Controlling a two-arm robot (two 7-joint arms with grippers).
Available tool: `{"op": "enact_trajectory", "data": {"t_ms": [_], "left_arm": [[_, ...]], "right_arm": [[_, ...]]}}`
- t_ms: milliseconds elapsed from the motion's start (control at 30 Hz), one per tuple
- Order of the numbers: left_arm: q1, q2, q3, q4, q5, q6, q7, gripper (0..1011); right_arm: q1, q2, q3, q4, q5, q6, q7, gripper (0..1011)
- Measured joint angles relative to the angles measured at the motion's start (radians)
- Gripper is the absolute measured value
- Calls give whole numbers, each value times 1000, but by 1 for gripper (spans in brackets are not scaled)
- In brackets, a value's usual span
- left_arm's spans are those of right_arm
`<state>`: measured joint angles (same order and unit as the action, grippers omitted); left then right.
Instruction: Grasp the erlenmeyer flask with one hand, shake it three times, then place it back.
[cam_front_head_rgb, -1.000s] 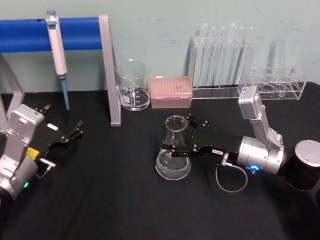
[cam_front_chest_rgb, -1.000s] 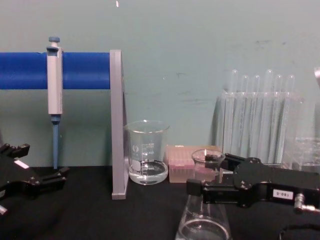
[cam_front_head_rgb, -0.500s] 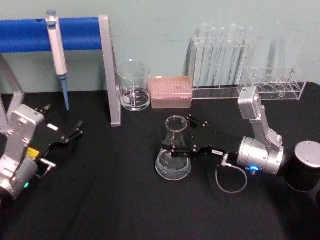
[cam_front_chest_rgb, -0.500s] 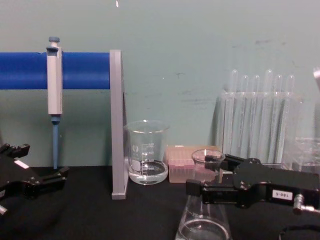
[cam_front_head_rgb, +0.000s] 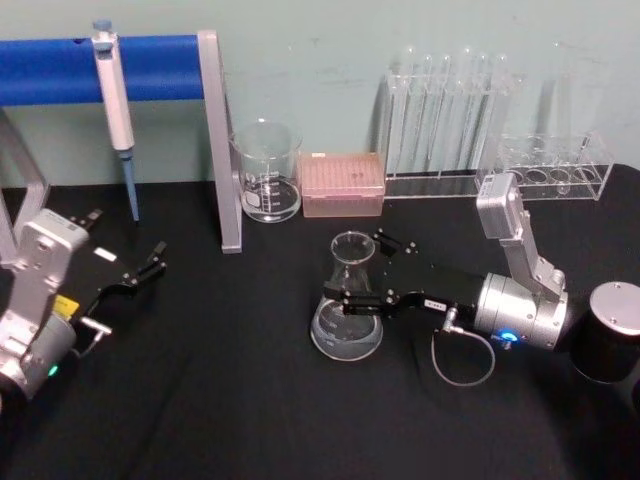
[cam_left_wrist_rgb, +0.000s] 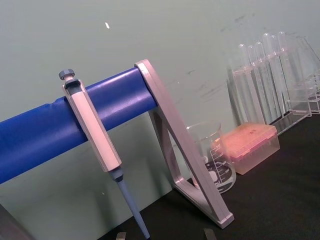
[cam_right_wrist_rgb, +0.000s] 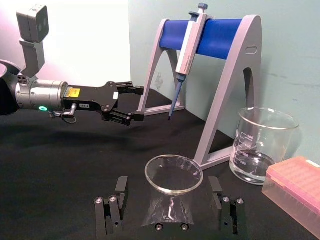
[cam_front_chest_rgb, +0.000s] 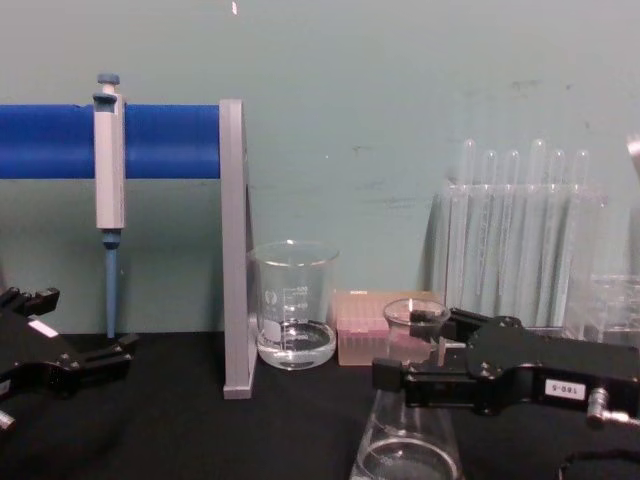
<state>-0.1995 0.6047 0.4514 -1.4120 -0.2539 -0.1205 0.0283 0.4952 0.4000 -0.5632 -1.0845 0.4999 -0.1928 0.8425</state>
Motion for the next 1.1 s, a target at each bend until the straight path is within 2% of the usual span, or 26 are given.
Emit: {"op": "enact_trajectory", "data": {"t_ms": [433,533,633,667,700,767,867,967,1033,1100], "left_arm": [[0,0,0,0,0,0,0,1001],[0,0,0,0,0,0,0,1001],[0,0,0,0,0,0,0,1001],[0,0,0,0,0,0,0,1001],[0,0,0,0,0,0,0,1001],[0,0,0,0,0,0,0,1001],[0,0,0,0,0,0,0,1001],[0,0,0,0,0,0,0,1001],[0,0,0,0,0,0,0,1001],[0,0,0,0,0,0,0,1001]], "right_arm": [[0,0,0,0,0,0,1,977],[0,0,0,0,0,0,1,885],[0,0,0,0,0,0,1,836],[0,0,0,0,0,0,1,787],[0,0,0,0,0,0,1,787],[0,0,0,0,0,0,1,691],[0,0,0,0,0,0,1,629],[0,0,0,0,0,0,1,507],[0,0,0,0,0,0,1,461],[0,0,0,0,0,0,1,457]]}}
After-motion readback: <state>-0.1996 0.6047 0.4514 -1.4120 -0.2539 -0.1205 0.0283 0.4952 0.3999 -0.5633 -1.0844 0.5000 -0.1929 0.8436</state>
